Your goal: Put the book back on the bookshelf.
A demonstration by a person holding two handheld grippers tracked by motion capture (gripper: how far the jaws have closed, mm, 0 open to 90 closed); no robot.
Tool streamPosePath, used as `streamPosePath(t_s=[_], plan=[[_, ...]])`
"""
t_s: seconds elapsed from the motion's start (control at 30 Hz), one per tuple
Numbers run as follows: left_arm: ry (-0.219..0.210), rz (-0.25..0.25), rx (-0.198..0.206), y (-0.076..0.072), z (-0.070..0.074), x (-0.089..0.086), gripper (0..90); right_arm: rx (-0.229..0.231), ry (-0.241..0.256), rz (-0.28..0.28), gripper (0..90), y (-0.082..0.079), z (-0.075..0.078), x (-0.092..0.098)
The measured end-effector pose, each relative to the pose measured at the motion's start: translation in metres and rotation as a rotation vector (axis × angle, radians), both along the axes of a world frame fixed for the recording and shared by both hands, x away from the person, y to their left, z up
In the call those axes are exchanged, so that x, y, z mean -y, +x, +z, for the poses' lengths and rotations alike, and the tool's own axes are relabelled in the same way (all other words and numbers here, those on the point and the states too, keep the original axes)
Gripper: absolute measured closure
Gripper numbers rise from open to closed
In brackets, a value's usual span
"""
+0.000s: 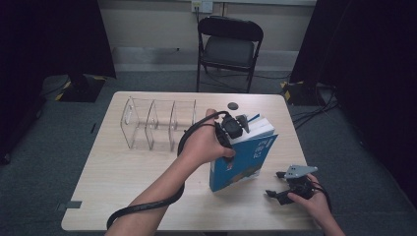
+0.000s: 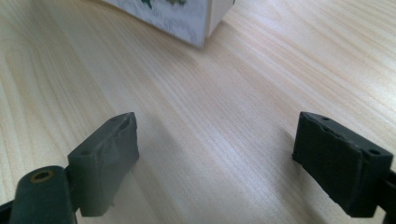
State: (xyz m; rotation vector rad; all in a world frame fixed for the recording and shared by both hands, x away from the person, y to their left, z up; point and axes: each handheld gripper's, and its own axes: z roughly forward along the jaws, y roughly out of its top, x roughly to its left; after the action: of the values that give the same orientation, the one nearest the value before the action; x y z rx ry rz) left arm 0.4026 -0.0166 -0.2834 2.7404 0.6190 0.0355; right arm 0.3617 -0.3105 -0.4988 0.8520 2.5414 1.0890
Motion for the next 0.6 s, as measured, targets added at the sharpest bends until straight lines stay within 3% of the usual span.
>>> streamPosePath(t_s=[0.3,0.6], plan=[[-0.014,0.055,-0.014,0.002,0.008,-0.02,61.8,0.006,0.009,-0.003,13.0,0.0,-0.001,0.0],[-0.001,0.11,-0.013,0.003,0.015,-0.043,61.8,0.006,0.009,-0.001,13.0,0.0,-0.001,0.0]])
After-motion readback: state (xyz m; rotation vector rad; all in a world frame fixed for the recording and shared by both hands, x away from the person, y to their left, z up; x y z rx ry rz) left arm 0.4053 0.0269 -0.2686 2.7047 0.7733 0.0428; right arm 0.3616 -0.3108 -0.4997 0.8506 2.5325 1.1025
